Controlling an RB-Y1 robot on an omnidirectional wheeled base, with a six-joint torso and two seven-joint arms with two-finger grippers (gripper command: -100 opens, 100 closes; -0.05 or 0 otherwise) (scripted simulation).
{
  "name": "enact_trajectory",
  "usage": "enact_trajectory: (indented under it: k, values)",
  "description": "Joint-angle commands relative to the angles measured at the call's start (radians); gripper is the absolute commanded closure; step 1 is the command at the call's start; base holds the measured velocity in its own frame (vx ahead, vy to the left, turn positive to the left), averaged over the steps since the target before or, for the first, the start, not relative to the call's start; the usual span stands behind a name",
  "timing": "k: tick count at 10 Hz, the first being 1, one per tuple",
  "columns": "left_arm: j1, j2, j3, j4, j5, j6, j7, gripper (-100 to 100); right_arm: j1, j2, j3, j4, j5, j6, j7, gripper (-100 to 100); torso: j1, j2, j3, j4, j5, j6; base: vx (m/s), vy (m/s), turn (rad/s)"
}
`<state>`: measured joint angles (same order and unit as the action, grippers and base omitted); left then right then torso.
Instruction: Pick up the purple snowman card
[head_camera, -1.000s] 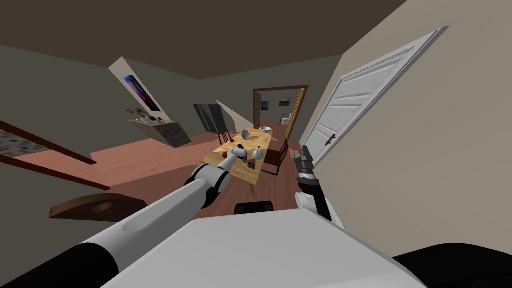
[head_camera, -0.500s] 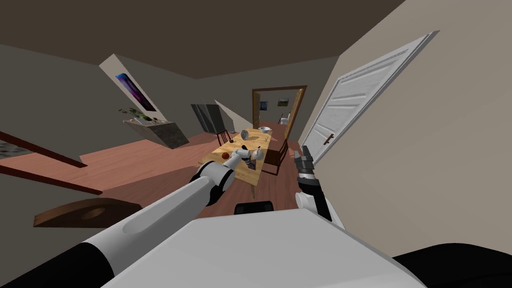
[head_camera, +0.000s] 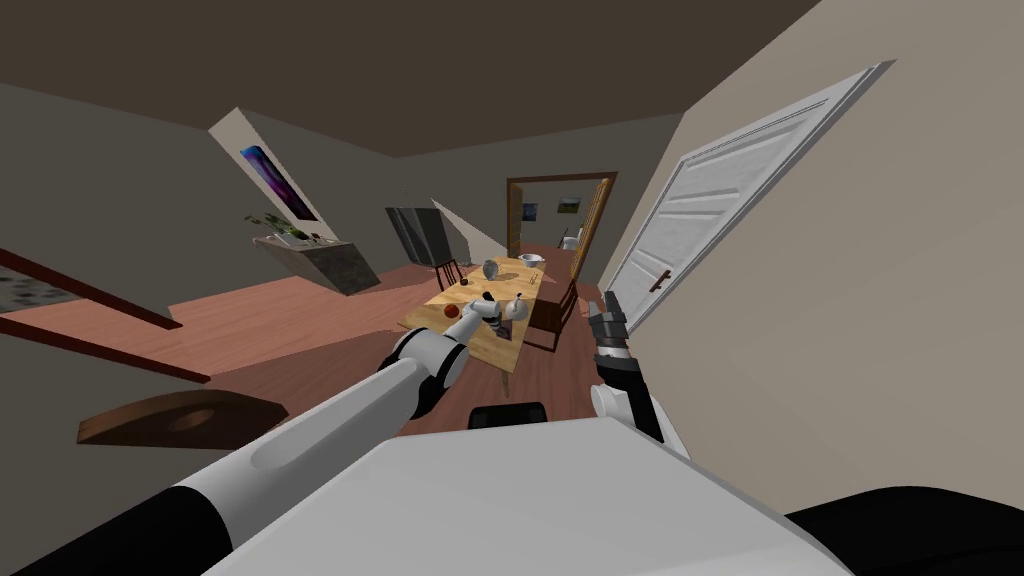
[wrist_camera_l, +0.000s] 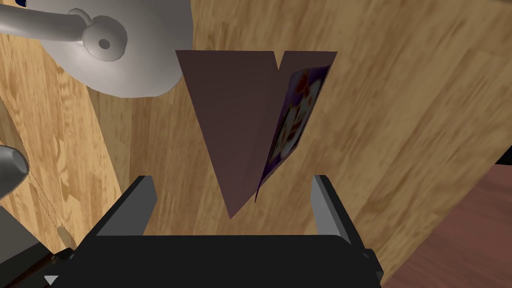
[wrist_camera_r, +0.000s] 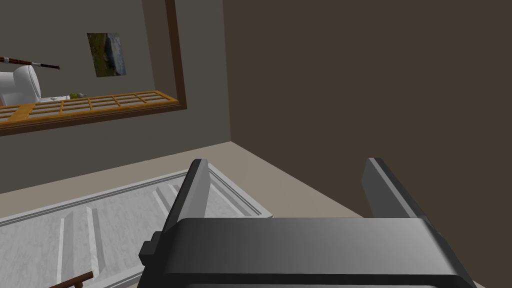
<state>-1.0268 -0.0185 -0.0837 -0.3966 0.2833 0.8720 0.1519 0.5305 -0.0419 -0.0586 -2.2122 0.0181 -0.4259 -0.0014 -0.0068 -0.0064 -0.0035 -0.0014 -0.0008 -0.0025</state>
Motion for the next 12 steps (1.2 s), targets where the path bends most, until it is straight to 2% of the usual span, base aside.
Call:
enact_trajectory:
  k: [1, 3, 5, 6, 7, 9, 10, 11, 12]
  values:
    - [0.023, 0.012, 0.017, -0.026, 0.01, 0.011, -0.05, -100, 0.0, 0.0, 0.0, 0.0, 0.0, 0.0, 0.0, 0, 0.0, 0.0, 0.0, 0.0, 0.0, 0.0, 0.032, -0.13, 0.131]
    - [0.023, 0.012, 0.017, -0.026, 0.01, 0.011, -0.056, -100, 0.0, 0.0, 0.0, 0.0, 0.0, 0.0, 0.0, 0, -0.001, -0.001, -0.001, 0.0, 0.0, 0.001, 0.018, -0.071, 0.018]
    - [0.05, 0.029, 0.039, -0.056, 0.024, 0.023, -0.121, -100, 0.0, 0.0, 0.0, 0.0, 0.0, 0.0, 0.0, 0, 0.003, 0.0, 0.0, 0.0, 0.001, 0.0, 0.005, -0.06, 0.105]
    - [0.064, 0.037, 0.05, -0.071, 0.03, 0.029, -0.146, -100, 0.0, 0.0, 0.0, 0.0, 0.0, 0.0, 0.0, 0, 0.002, 0.0, 0.0, 0.0, 0.0, 0.0, 0.007, -0.124, 0.16]
    - [0.064, 0.037, 0.05, -0.071, 0.03, 0.029, -0.153, -100, 0.0, 0.0, 0.0, 0.0, 0.0, 0.0, 0.0, 0, -0.001, 0.0, 0.0, 0.0, 0.0, 0.0, 0.019, -0.1, 0.039]
    - [0.092, 0.053, 0.072, -0.101, 0.044, 0.041, -0.218, -100, 0.0, 0.0, 0.0, 0.0, 0.0, 0.0, 0.0, 0, 0.0, 0.0, 0.0, 0.0, 0.0, 0.0, 0.019, -0.093, 0.099]
    - [0.106, 0.062, 0.083, -0.115, 0.051, 0.047, -0.244, -100, 0.0, 0.0, 0.0, 0.0, 0.0, 0.0, 0.0, 0, 0.0, -0.001, 0.0, 0.0, 0.0, 0.0, 0.015, -0.126, 0.16]
    - [0.106, 0.062, 0.083, -0.115, 0.051, 0.047, -0.251, -100, 0.0, 0.0, 0.0, 0.0, 0.0, 0.0, 0.0, 0, -0.001, 0.0, 0.0, 0.0, 0.0, 0.0, 0.006, -0.088, 0.034]
    - [0.12, 0.07, 0.094, -0.13, 0.058, 0.053, -0.283, -100, 0.0, 0.0, 0.0, 0.0, 0.0, 0.0, 0.0, 0, 0.0, 0.0, 0.0, 0.0, 0.0, 0.001, 0.006, -0.081, 0.047]
